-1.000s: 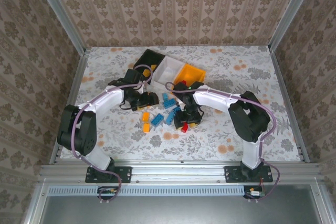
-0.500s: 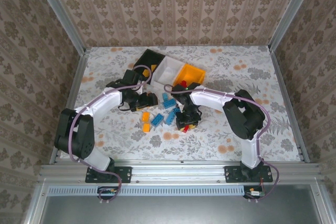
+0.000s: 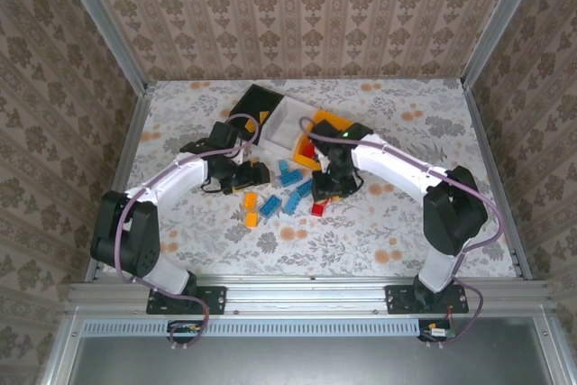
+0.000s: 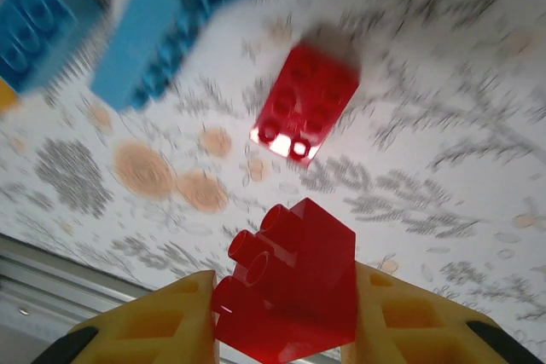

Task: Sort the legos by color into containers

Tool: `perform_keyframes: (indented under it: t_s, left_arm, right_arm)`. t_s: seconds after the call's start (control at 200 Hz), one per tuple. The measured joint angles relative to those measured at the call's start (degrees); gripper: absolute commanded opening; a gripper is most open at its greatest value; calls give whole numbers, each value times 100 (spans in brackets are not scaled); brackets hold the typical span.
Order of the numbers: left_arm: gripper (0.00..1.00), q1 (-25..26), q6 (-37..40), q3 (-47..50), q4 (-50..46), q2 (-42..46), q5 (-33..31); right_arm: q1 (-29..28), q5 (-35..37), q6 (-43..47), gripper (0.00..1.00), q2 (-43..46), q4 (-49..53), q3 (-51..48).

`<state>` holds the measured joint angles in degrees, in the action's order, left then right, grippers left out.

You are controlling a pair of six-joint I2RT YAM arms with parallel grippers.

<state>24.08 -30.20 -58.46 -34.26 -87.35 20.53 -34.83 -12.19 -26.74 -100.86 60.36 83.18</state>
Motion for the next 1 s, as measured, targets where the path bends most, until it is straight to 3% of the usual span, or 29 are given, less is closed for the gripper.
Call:
perform_keyframes:
  t_s: [0.22, 0.5, 0.56, 0.655, 0.875, 1.0]
  left_arm:
    - [80, 0, 81, 0, -76, 105, -2]
    - [80, 0, 177, 179, -313, 402, -96]
    - [80, 0, 197, 208, -372, 424, -127]
    - [81, -7, 201, 262, -437, 450, -160]
    - [79, -15, 243, 391, -625, 459, -284]
    - [77, -15, 313, 448, -728, 457, -413]
  right_arm:
    - [822, -2, 9, 35, -595, 9, 1593]
    - [1113, 90, 153, 36, -2345, 76, 3215]
    - [1137, 162, 181, 42, -2697, 166, 3512]
    - [1158, 278, 275, 58, -3128, 317, 3956]
    - [1169, 483, 310, 65, -3108, 516, 4223]
    - [1169, 542, 302, 65, -2636, 474, 3748]
